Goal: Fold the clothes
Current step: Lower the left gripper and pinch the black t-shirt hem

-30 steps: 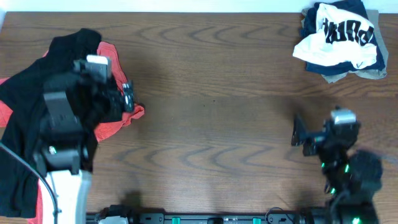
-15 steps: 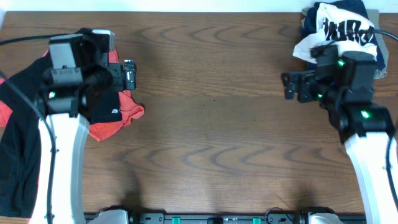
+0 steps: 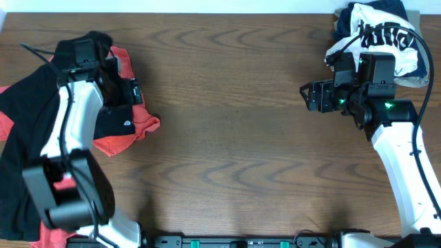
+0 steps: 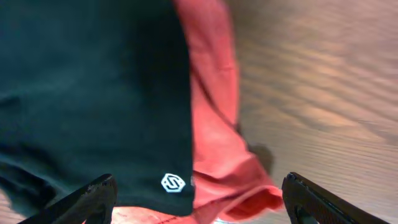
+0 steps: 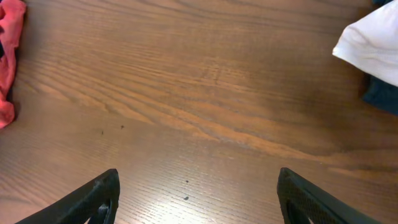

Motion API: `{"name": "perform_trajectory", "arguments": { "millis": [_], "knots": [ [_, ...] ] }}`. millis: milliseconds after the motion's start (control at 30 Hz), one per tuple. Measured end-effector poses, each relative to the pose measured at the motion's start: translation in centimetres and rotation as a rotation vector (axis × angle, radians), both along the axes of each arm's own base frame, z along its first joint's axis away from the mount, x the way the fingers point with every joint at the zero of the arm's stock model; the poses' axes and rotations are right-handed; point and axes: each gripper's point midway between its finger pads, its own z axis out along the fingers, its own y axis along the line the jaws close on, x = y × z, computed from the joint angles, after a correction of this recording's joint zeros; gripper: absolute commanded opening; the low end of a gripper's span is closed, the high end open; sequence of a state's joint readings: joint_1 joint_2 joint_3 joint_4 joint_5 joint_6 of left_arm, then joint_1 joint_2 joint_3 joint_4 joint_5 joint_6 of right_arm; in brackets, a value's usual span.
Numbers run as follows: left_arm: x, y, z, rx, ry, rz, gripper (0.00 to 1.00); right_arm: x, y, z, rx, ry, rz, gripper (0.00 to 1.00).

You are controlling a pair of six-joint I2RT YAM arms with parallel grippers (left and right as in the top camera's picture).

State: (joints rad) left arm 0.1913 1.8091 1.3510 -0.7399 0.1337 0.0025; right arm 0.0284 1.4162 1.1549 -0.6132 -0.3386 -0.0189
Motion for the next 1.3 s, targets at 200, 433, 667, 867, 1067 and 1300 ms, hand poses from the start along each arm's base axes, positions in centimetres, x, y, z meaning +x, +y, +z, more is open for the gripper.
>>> {"name": "perform_trajectory", "arguments": {
  "millis": [200, 433, 667, 867, 1067, 1300],
  "knots": [
    [-0.8, 0.4, -3.9, -0.009, 0.112, 0.04, 0.72, 0.3, -0.3, 0.1, -0.013, -0.011, -0.012, 0.77],
    [-2.8, 1.5, -5.3, 0.051, 0.217, 0.088, 0.61, 0.5, -0.3, 0.3, -0.015, -0.025, -0.014, 0.77],
    [-4.1, 1.6, -5.4, 0.056, 0.27, 0.142, 0.52, 0.6, -0.3, 0.3, -0.016, -0.027, -0.014, 0.77],
    [-4.8, 1.6, -6.2, 0.058, 0.284, 0.158, 0.51, 0.6, -0.4, 0.3, -0.017, -0.027, -0.015, 0.78],
    [-4.2, 1.6, -6.6, 0.056, 0.256, 0.158, 0.5, 0.6, -0.4, 0.3, -0.017, -0.027, -0.016, 0.78],
    [-5.7, 1.1, -7.0, 0.038, 0.309, 0.155, 0.47, 0.6, -0.4, 0.3, -0.018, -0.027, -0.016, 0.78]
  ]
}}
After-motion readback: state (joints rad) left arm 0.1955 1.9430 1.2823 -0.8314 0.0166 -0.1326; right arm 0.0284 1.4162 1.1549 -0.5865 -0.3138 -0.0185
